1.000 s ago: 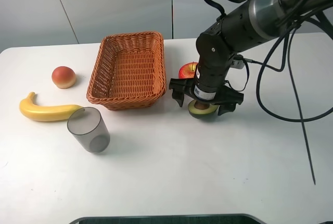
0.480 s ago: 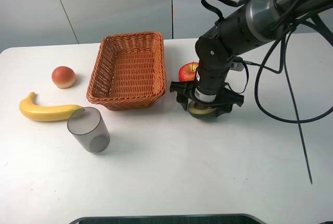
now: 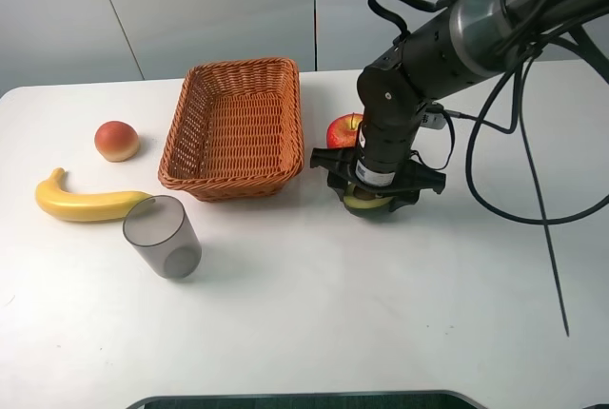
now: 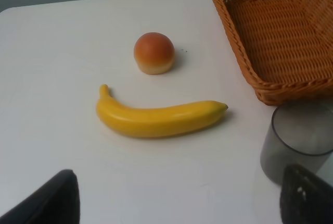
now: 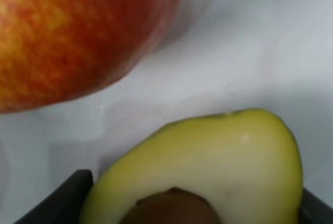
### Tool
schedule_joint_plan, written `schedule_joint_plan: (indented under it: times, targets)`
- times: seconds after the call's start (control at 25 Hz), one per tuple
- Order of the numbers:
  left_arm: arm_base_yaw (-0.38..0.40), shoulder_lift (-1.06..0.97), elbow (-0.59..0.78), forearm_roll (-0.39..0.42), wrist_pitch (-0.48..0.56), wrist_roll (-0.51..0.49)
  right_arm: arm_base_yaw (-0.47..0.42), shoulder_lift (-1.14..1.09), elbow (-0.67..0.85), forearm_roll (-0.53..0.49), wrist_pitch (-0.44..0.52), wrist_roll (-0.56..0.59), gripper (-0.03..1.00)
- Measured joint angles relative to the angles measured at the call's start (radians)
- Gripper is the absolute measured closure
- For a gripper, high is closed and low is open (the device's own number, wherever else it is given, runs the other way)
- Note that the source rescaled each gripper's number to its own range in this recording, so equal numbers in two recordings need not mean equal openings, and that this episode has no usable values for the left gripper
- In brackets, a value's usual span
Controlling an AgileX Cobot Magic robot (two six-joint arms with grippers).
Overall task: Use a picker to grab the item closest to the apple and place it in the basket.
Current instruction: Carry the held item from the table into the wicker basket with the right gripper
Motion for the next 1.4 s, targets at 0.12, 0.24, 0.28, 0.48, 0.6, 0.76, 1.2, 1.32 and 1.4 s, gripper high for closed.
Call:
schedule_joint_plan:
  times: [0.12, 0.24, 0.28, 0.48, 0.6, 0.76, 1.2, 1.32, 1.4]
  targets:
    - [0.0, 0.0, 0.0, 0.0, 0.0, 0.0, 0.0, 0.0, 0.0, 0.0, 0.0, 0.0, 0.97]
    - [0.0, 0.0, 0.0, 0.0, 0.0, 0.0, 0.0, 0.0, 0.0, 0.005, 0.0, -0.002, 0.97]
    - [0.0, 0.0, 0.0, 0.0, 0.0, 0.0, 0.0, 0.0, 0.0, 0.005, 0.0, -0.005, 0.97]
    - [0.0, 0.0, 0.0, 0.0, 0.0, 0.0, 0.0, -0.004, 0.0, 0.015, 0.029, -0.039, 0.97]
    - [0.0, 0.0, 0.0, 0.0, 0.0, 0.0, 0.0, -0.034, 0.001, 0.026, 0.092, -0.127, 0.97]
    - [0.0, 0.0, 0.0, 0.0, 0.0, 0.0, 0.009, -0.133, 0.002, 0.026, 0.193, -0.258, 0.97]
    - [0.0, 0.0, 0.0, 0.0, 0.0, 0.0, 0.122, -0.326, -0.005, 0.175, 0.307, -0.594, 0.97]
    - [0.0, 0.0, 0.0, 0.0, 0.0, 0.0, 0.133, -0.319, -0.056, 0.198, 0.323, -0.648, 0.97]
    - [0.0, 0.0, 0.0, 0.0, 0.0, 0.0, 0.144, -0.297, -0.109, 0.209, 0.339, -0.678, 0.97]
